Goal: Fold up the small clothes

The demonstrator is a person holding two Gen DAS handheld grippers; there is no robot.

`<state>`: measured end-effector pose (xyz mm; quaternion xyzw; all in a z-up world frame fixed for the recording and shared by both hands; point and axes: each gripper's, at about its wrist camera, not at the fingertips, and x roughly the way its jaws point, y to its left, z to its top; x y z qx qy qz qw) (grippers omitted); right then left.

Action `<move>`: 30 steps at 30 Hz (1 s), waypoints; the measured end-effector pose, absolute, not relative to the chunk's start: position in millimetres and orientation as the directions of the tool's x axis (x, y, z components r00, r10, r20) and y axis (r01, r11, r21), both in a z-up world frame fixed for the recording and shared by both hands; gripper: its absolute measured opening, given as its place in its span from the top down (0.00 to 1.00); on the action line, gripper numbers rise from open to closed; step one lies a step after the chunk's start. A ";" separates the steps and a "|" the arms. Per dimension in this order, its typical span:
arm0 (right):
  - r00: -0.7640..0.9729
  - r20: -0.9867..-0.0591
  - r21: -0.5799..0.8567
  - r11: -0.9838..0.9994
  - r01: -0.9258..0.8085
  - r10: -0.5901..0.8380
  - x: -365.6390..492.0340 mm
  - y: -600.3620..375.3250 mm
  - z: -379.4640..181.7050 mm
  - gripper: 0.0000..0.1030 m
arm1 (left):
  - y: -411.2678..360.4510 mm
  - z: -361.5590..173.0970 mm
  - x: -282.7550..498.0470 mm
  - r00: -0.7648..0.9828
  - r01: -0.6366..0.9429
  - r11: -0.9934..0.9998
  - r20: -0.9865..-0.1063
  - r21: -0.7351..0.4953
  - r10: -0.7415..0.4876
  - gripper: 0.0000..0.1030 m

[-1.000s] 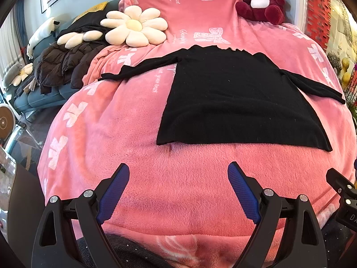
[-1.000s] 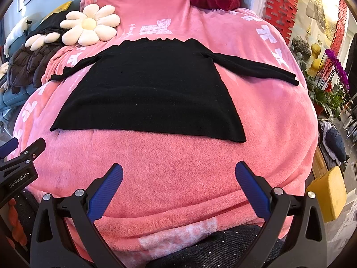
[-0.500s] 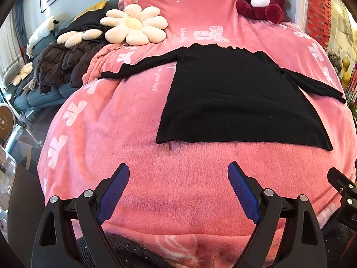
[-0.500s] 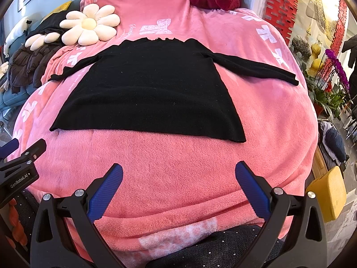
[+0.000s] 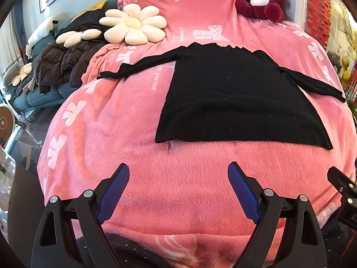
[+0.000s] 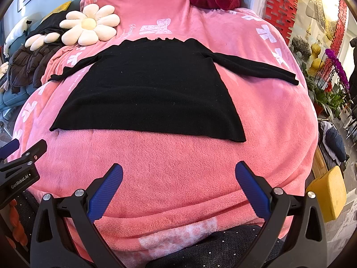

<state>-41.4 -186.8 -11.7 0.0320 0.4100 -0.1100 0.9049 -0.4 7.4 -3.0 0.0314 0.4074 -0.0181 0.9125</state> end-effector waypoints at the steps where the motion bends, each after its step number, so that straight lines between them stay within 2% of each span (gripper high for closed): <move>1: 0.639 -0.749 -0.032 0.974 0.225 -0.173 -41.5 -186.7 -11.7 0.04 | 7.1 -2.7 -0.2 0.667 0.058 0.997 -0.745 0.042 -0.007 0.16; 10: 0.633 -0.755 -0.023 0.973 0.232 -0.169 -40.6 -188.0 -11.1 0.04 | 7.0 -2.8 -0.5 0.665 0.061 0.997 -0.747 0.038 -0.012 0.16; 13: 0.629 -0.769 0.065 0.964 0.258 -0.117 -37.9 -205.4 -5.6 0.04 | 10.6 -3.1 -1.0 0.659 0.066 0.998 -0.750 -0.002 -0.045 0.15; 15: 0.637 -0.764 0.121 0.946 0.301 -0.105 -33.7 -232.4 -0.3 0.04 | 14.6 -4.6 -0.7 0.650 0.066 0.997 -0.756 -0.048 -0.079 0.15; 19: 0.626 -0.755 0.087 0.915 0.394 -0.198 -12.4 -310.5 10.5 0.04 | 19.7 -8.6 4.6 0.626 0.061 0.990 -0.768 -0.123 -0.134 0.15; 25: 0.597 -0.750 0.142 0.811 0.568 -0.287 35.8 -465.8 18.4 0.04 | 8.7 -13.4 10.4 0.613 0.100 0.989 -0.776 -0.108 -0.146 0.15; 26: 0.590 -0.751 0.173 0.775 0.608 -0.295 45.8 -501.6 15.5 0.06 | 6.3 -14.5 11.4 0.610 0.109 0.989 -0.779 -0.100 -0.146 0.15; 27: 0.583 -0.756 0.187 0.755 0.628 -0.297 51.1 -520.0 12.6 0.13 | 2.9 -16.5 13.0 0.605 0.121 0.988 -0.783 -0.091 -0.147 0.15; 28: 0.570 -0.769 0.209 0.728 0.653 -0.290 59.9 -545.4 6.6 0.28 | 0.5 -18.3 15.3 0.599 0.130 0.988 -0.787 -0.086 -0.148 0.15; 29: 0.560 -0.782 0.238 0.699 0.674 -0.274 68.3 -568.2 -0.9 0.36 | -1.3 -18.9 17.9 0.594 0.135 0.987 -0.791 -0.085 -0.149 0.15; 30: 0.557 -0.789 0.261 0.679 0.687 -0.260 76.0 -581.6 -6.8 0.38 | -3.9 -20.3 20.7 0.590 0.145 0.986 -0.792 -0.086 -0.156 0.15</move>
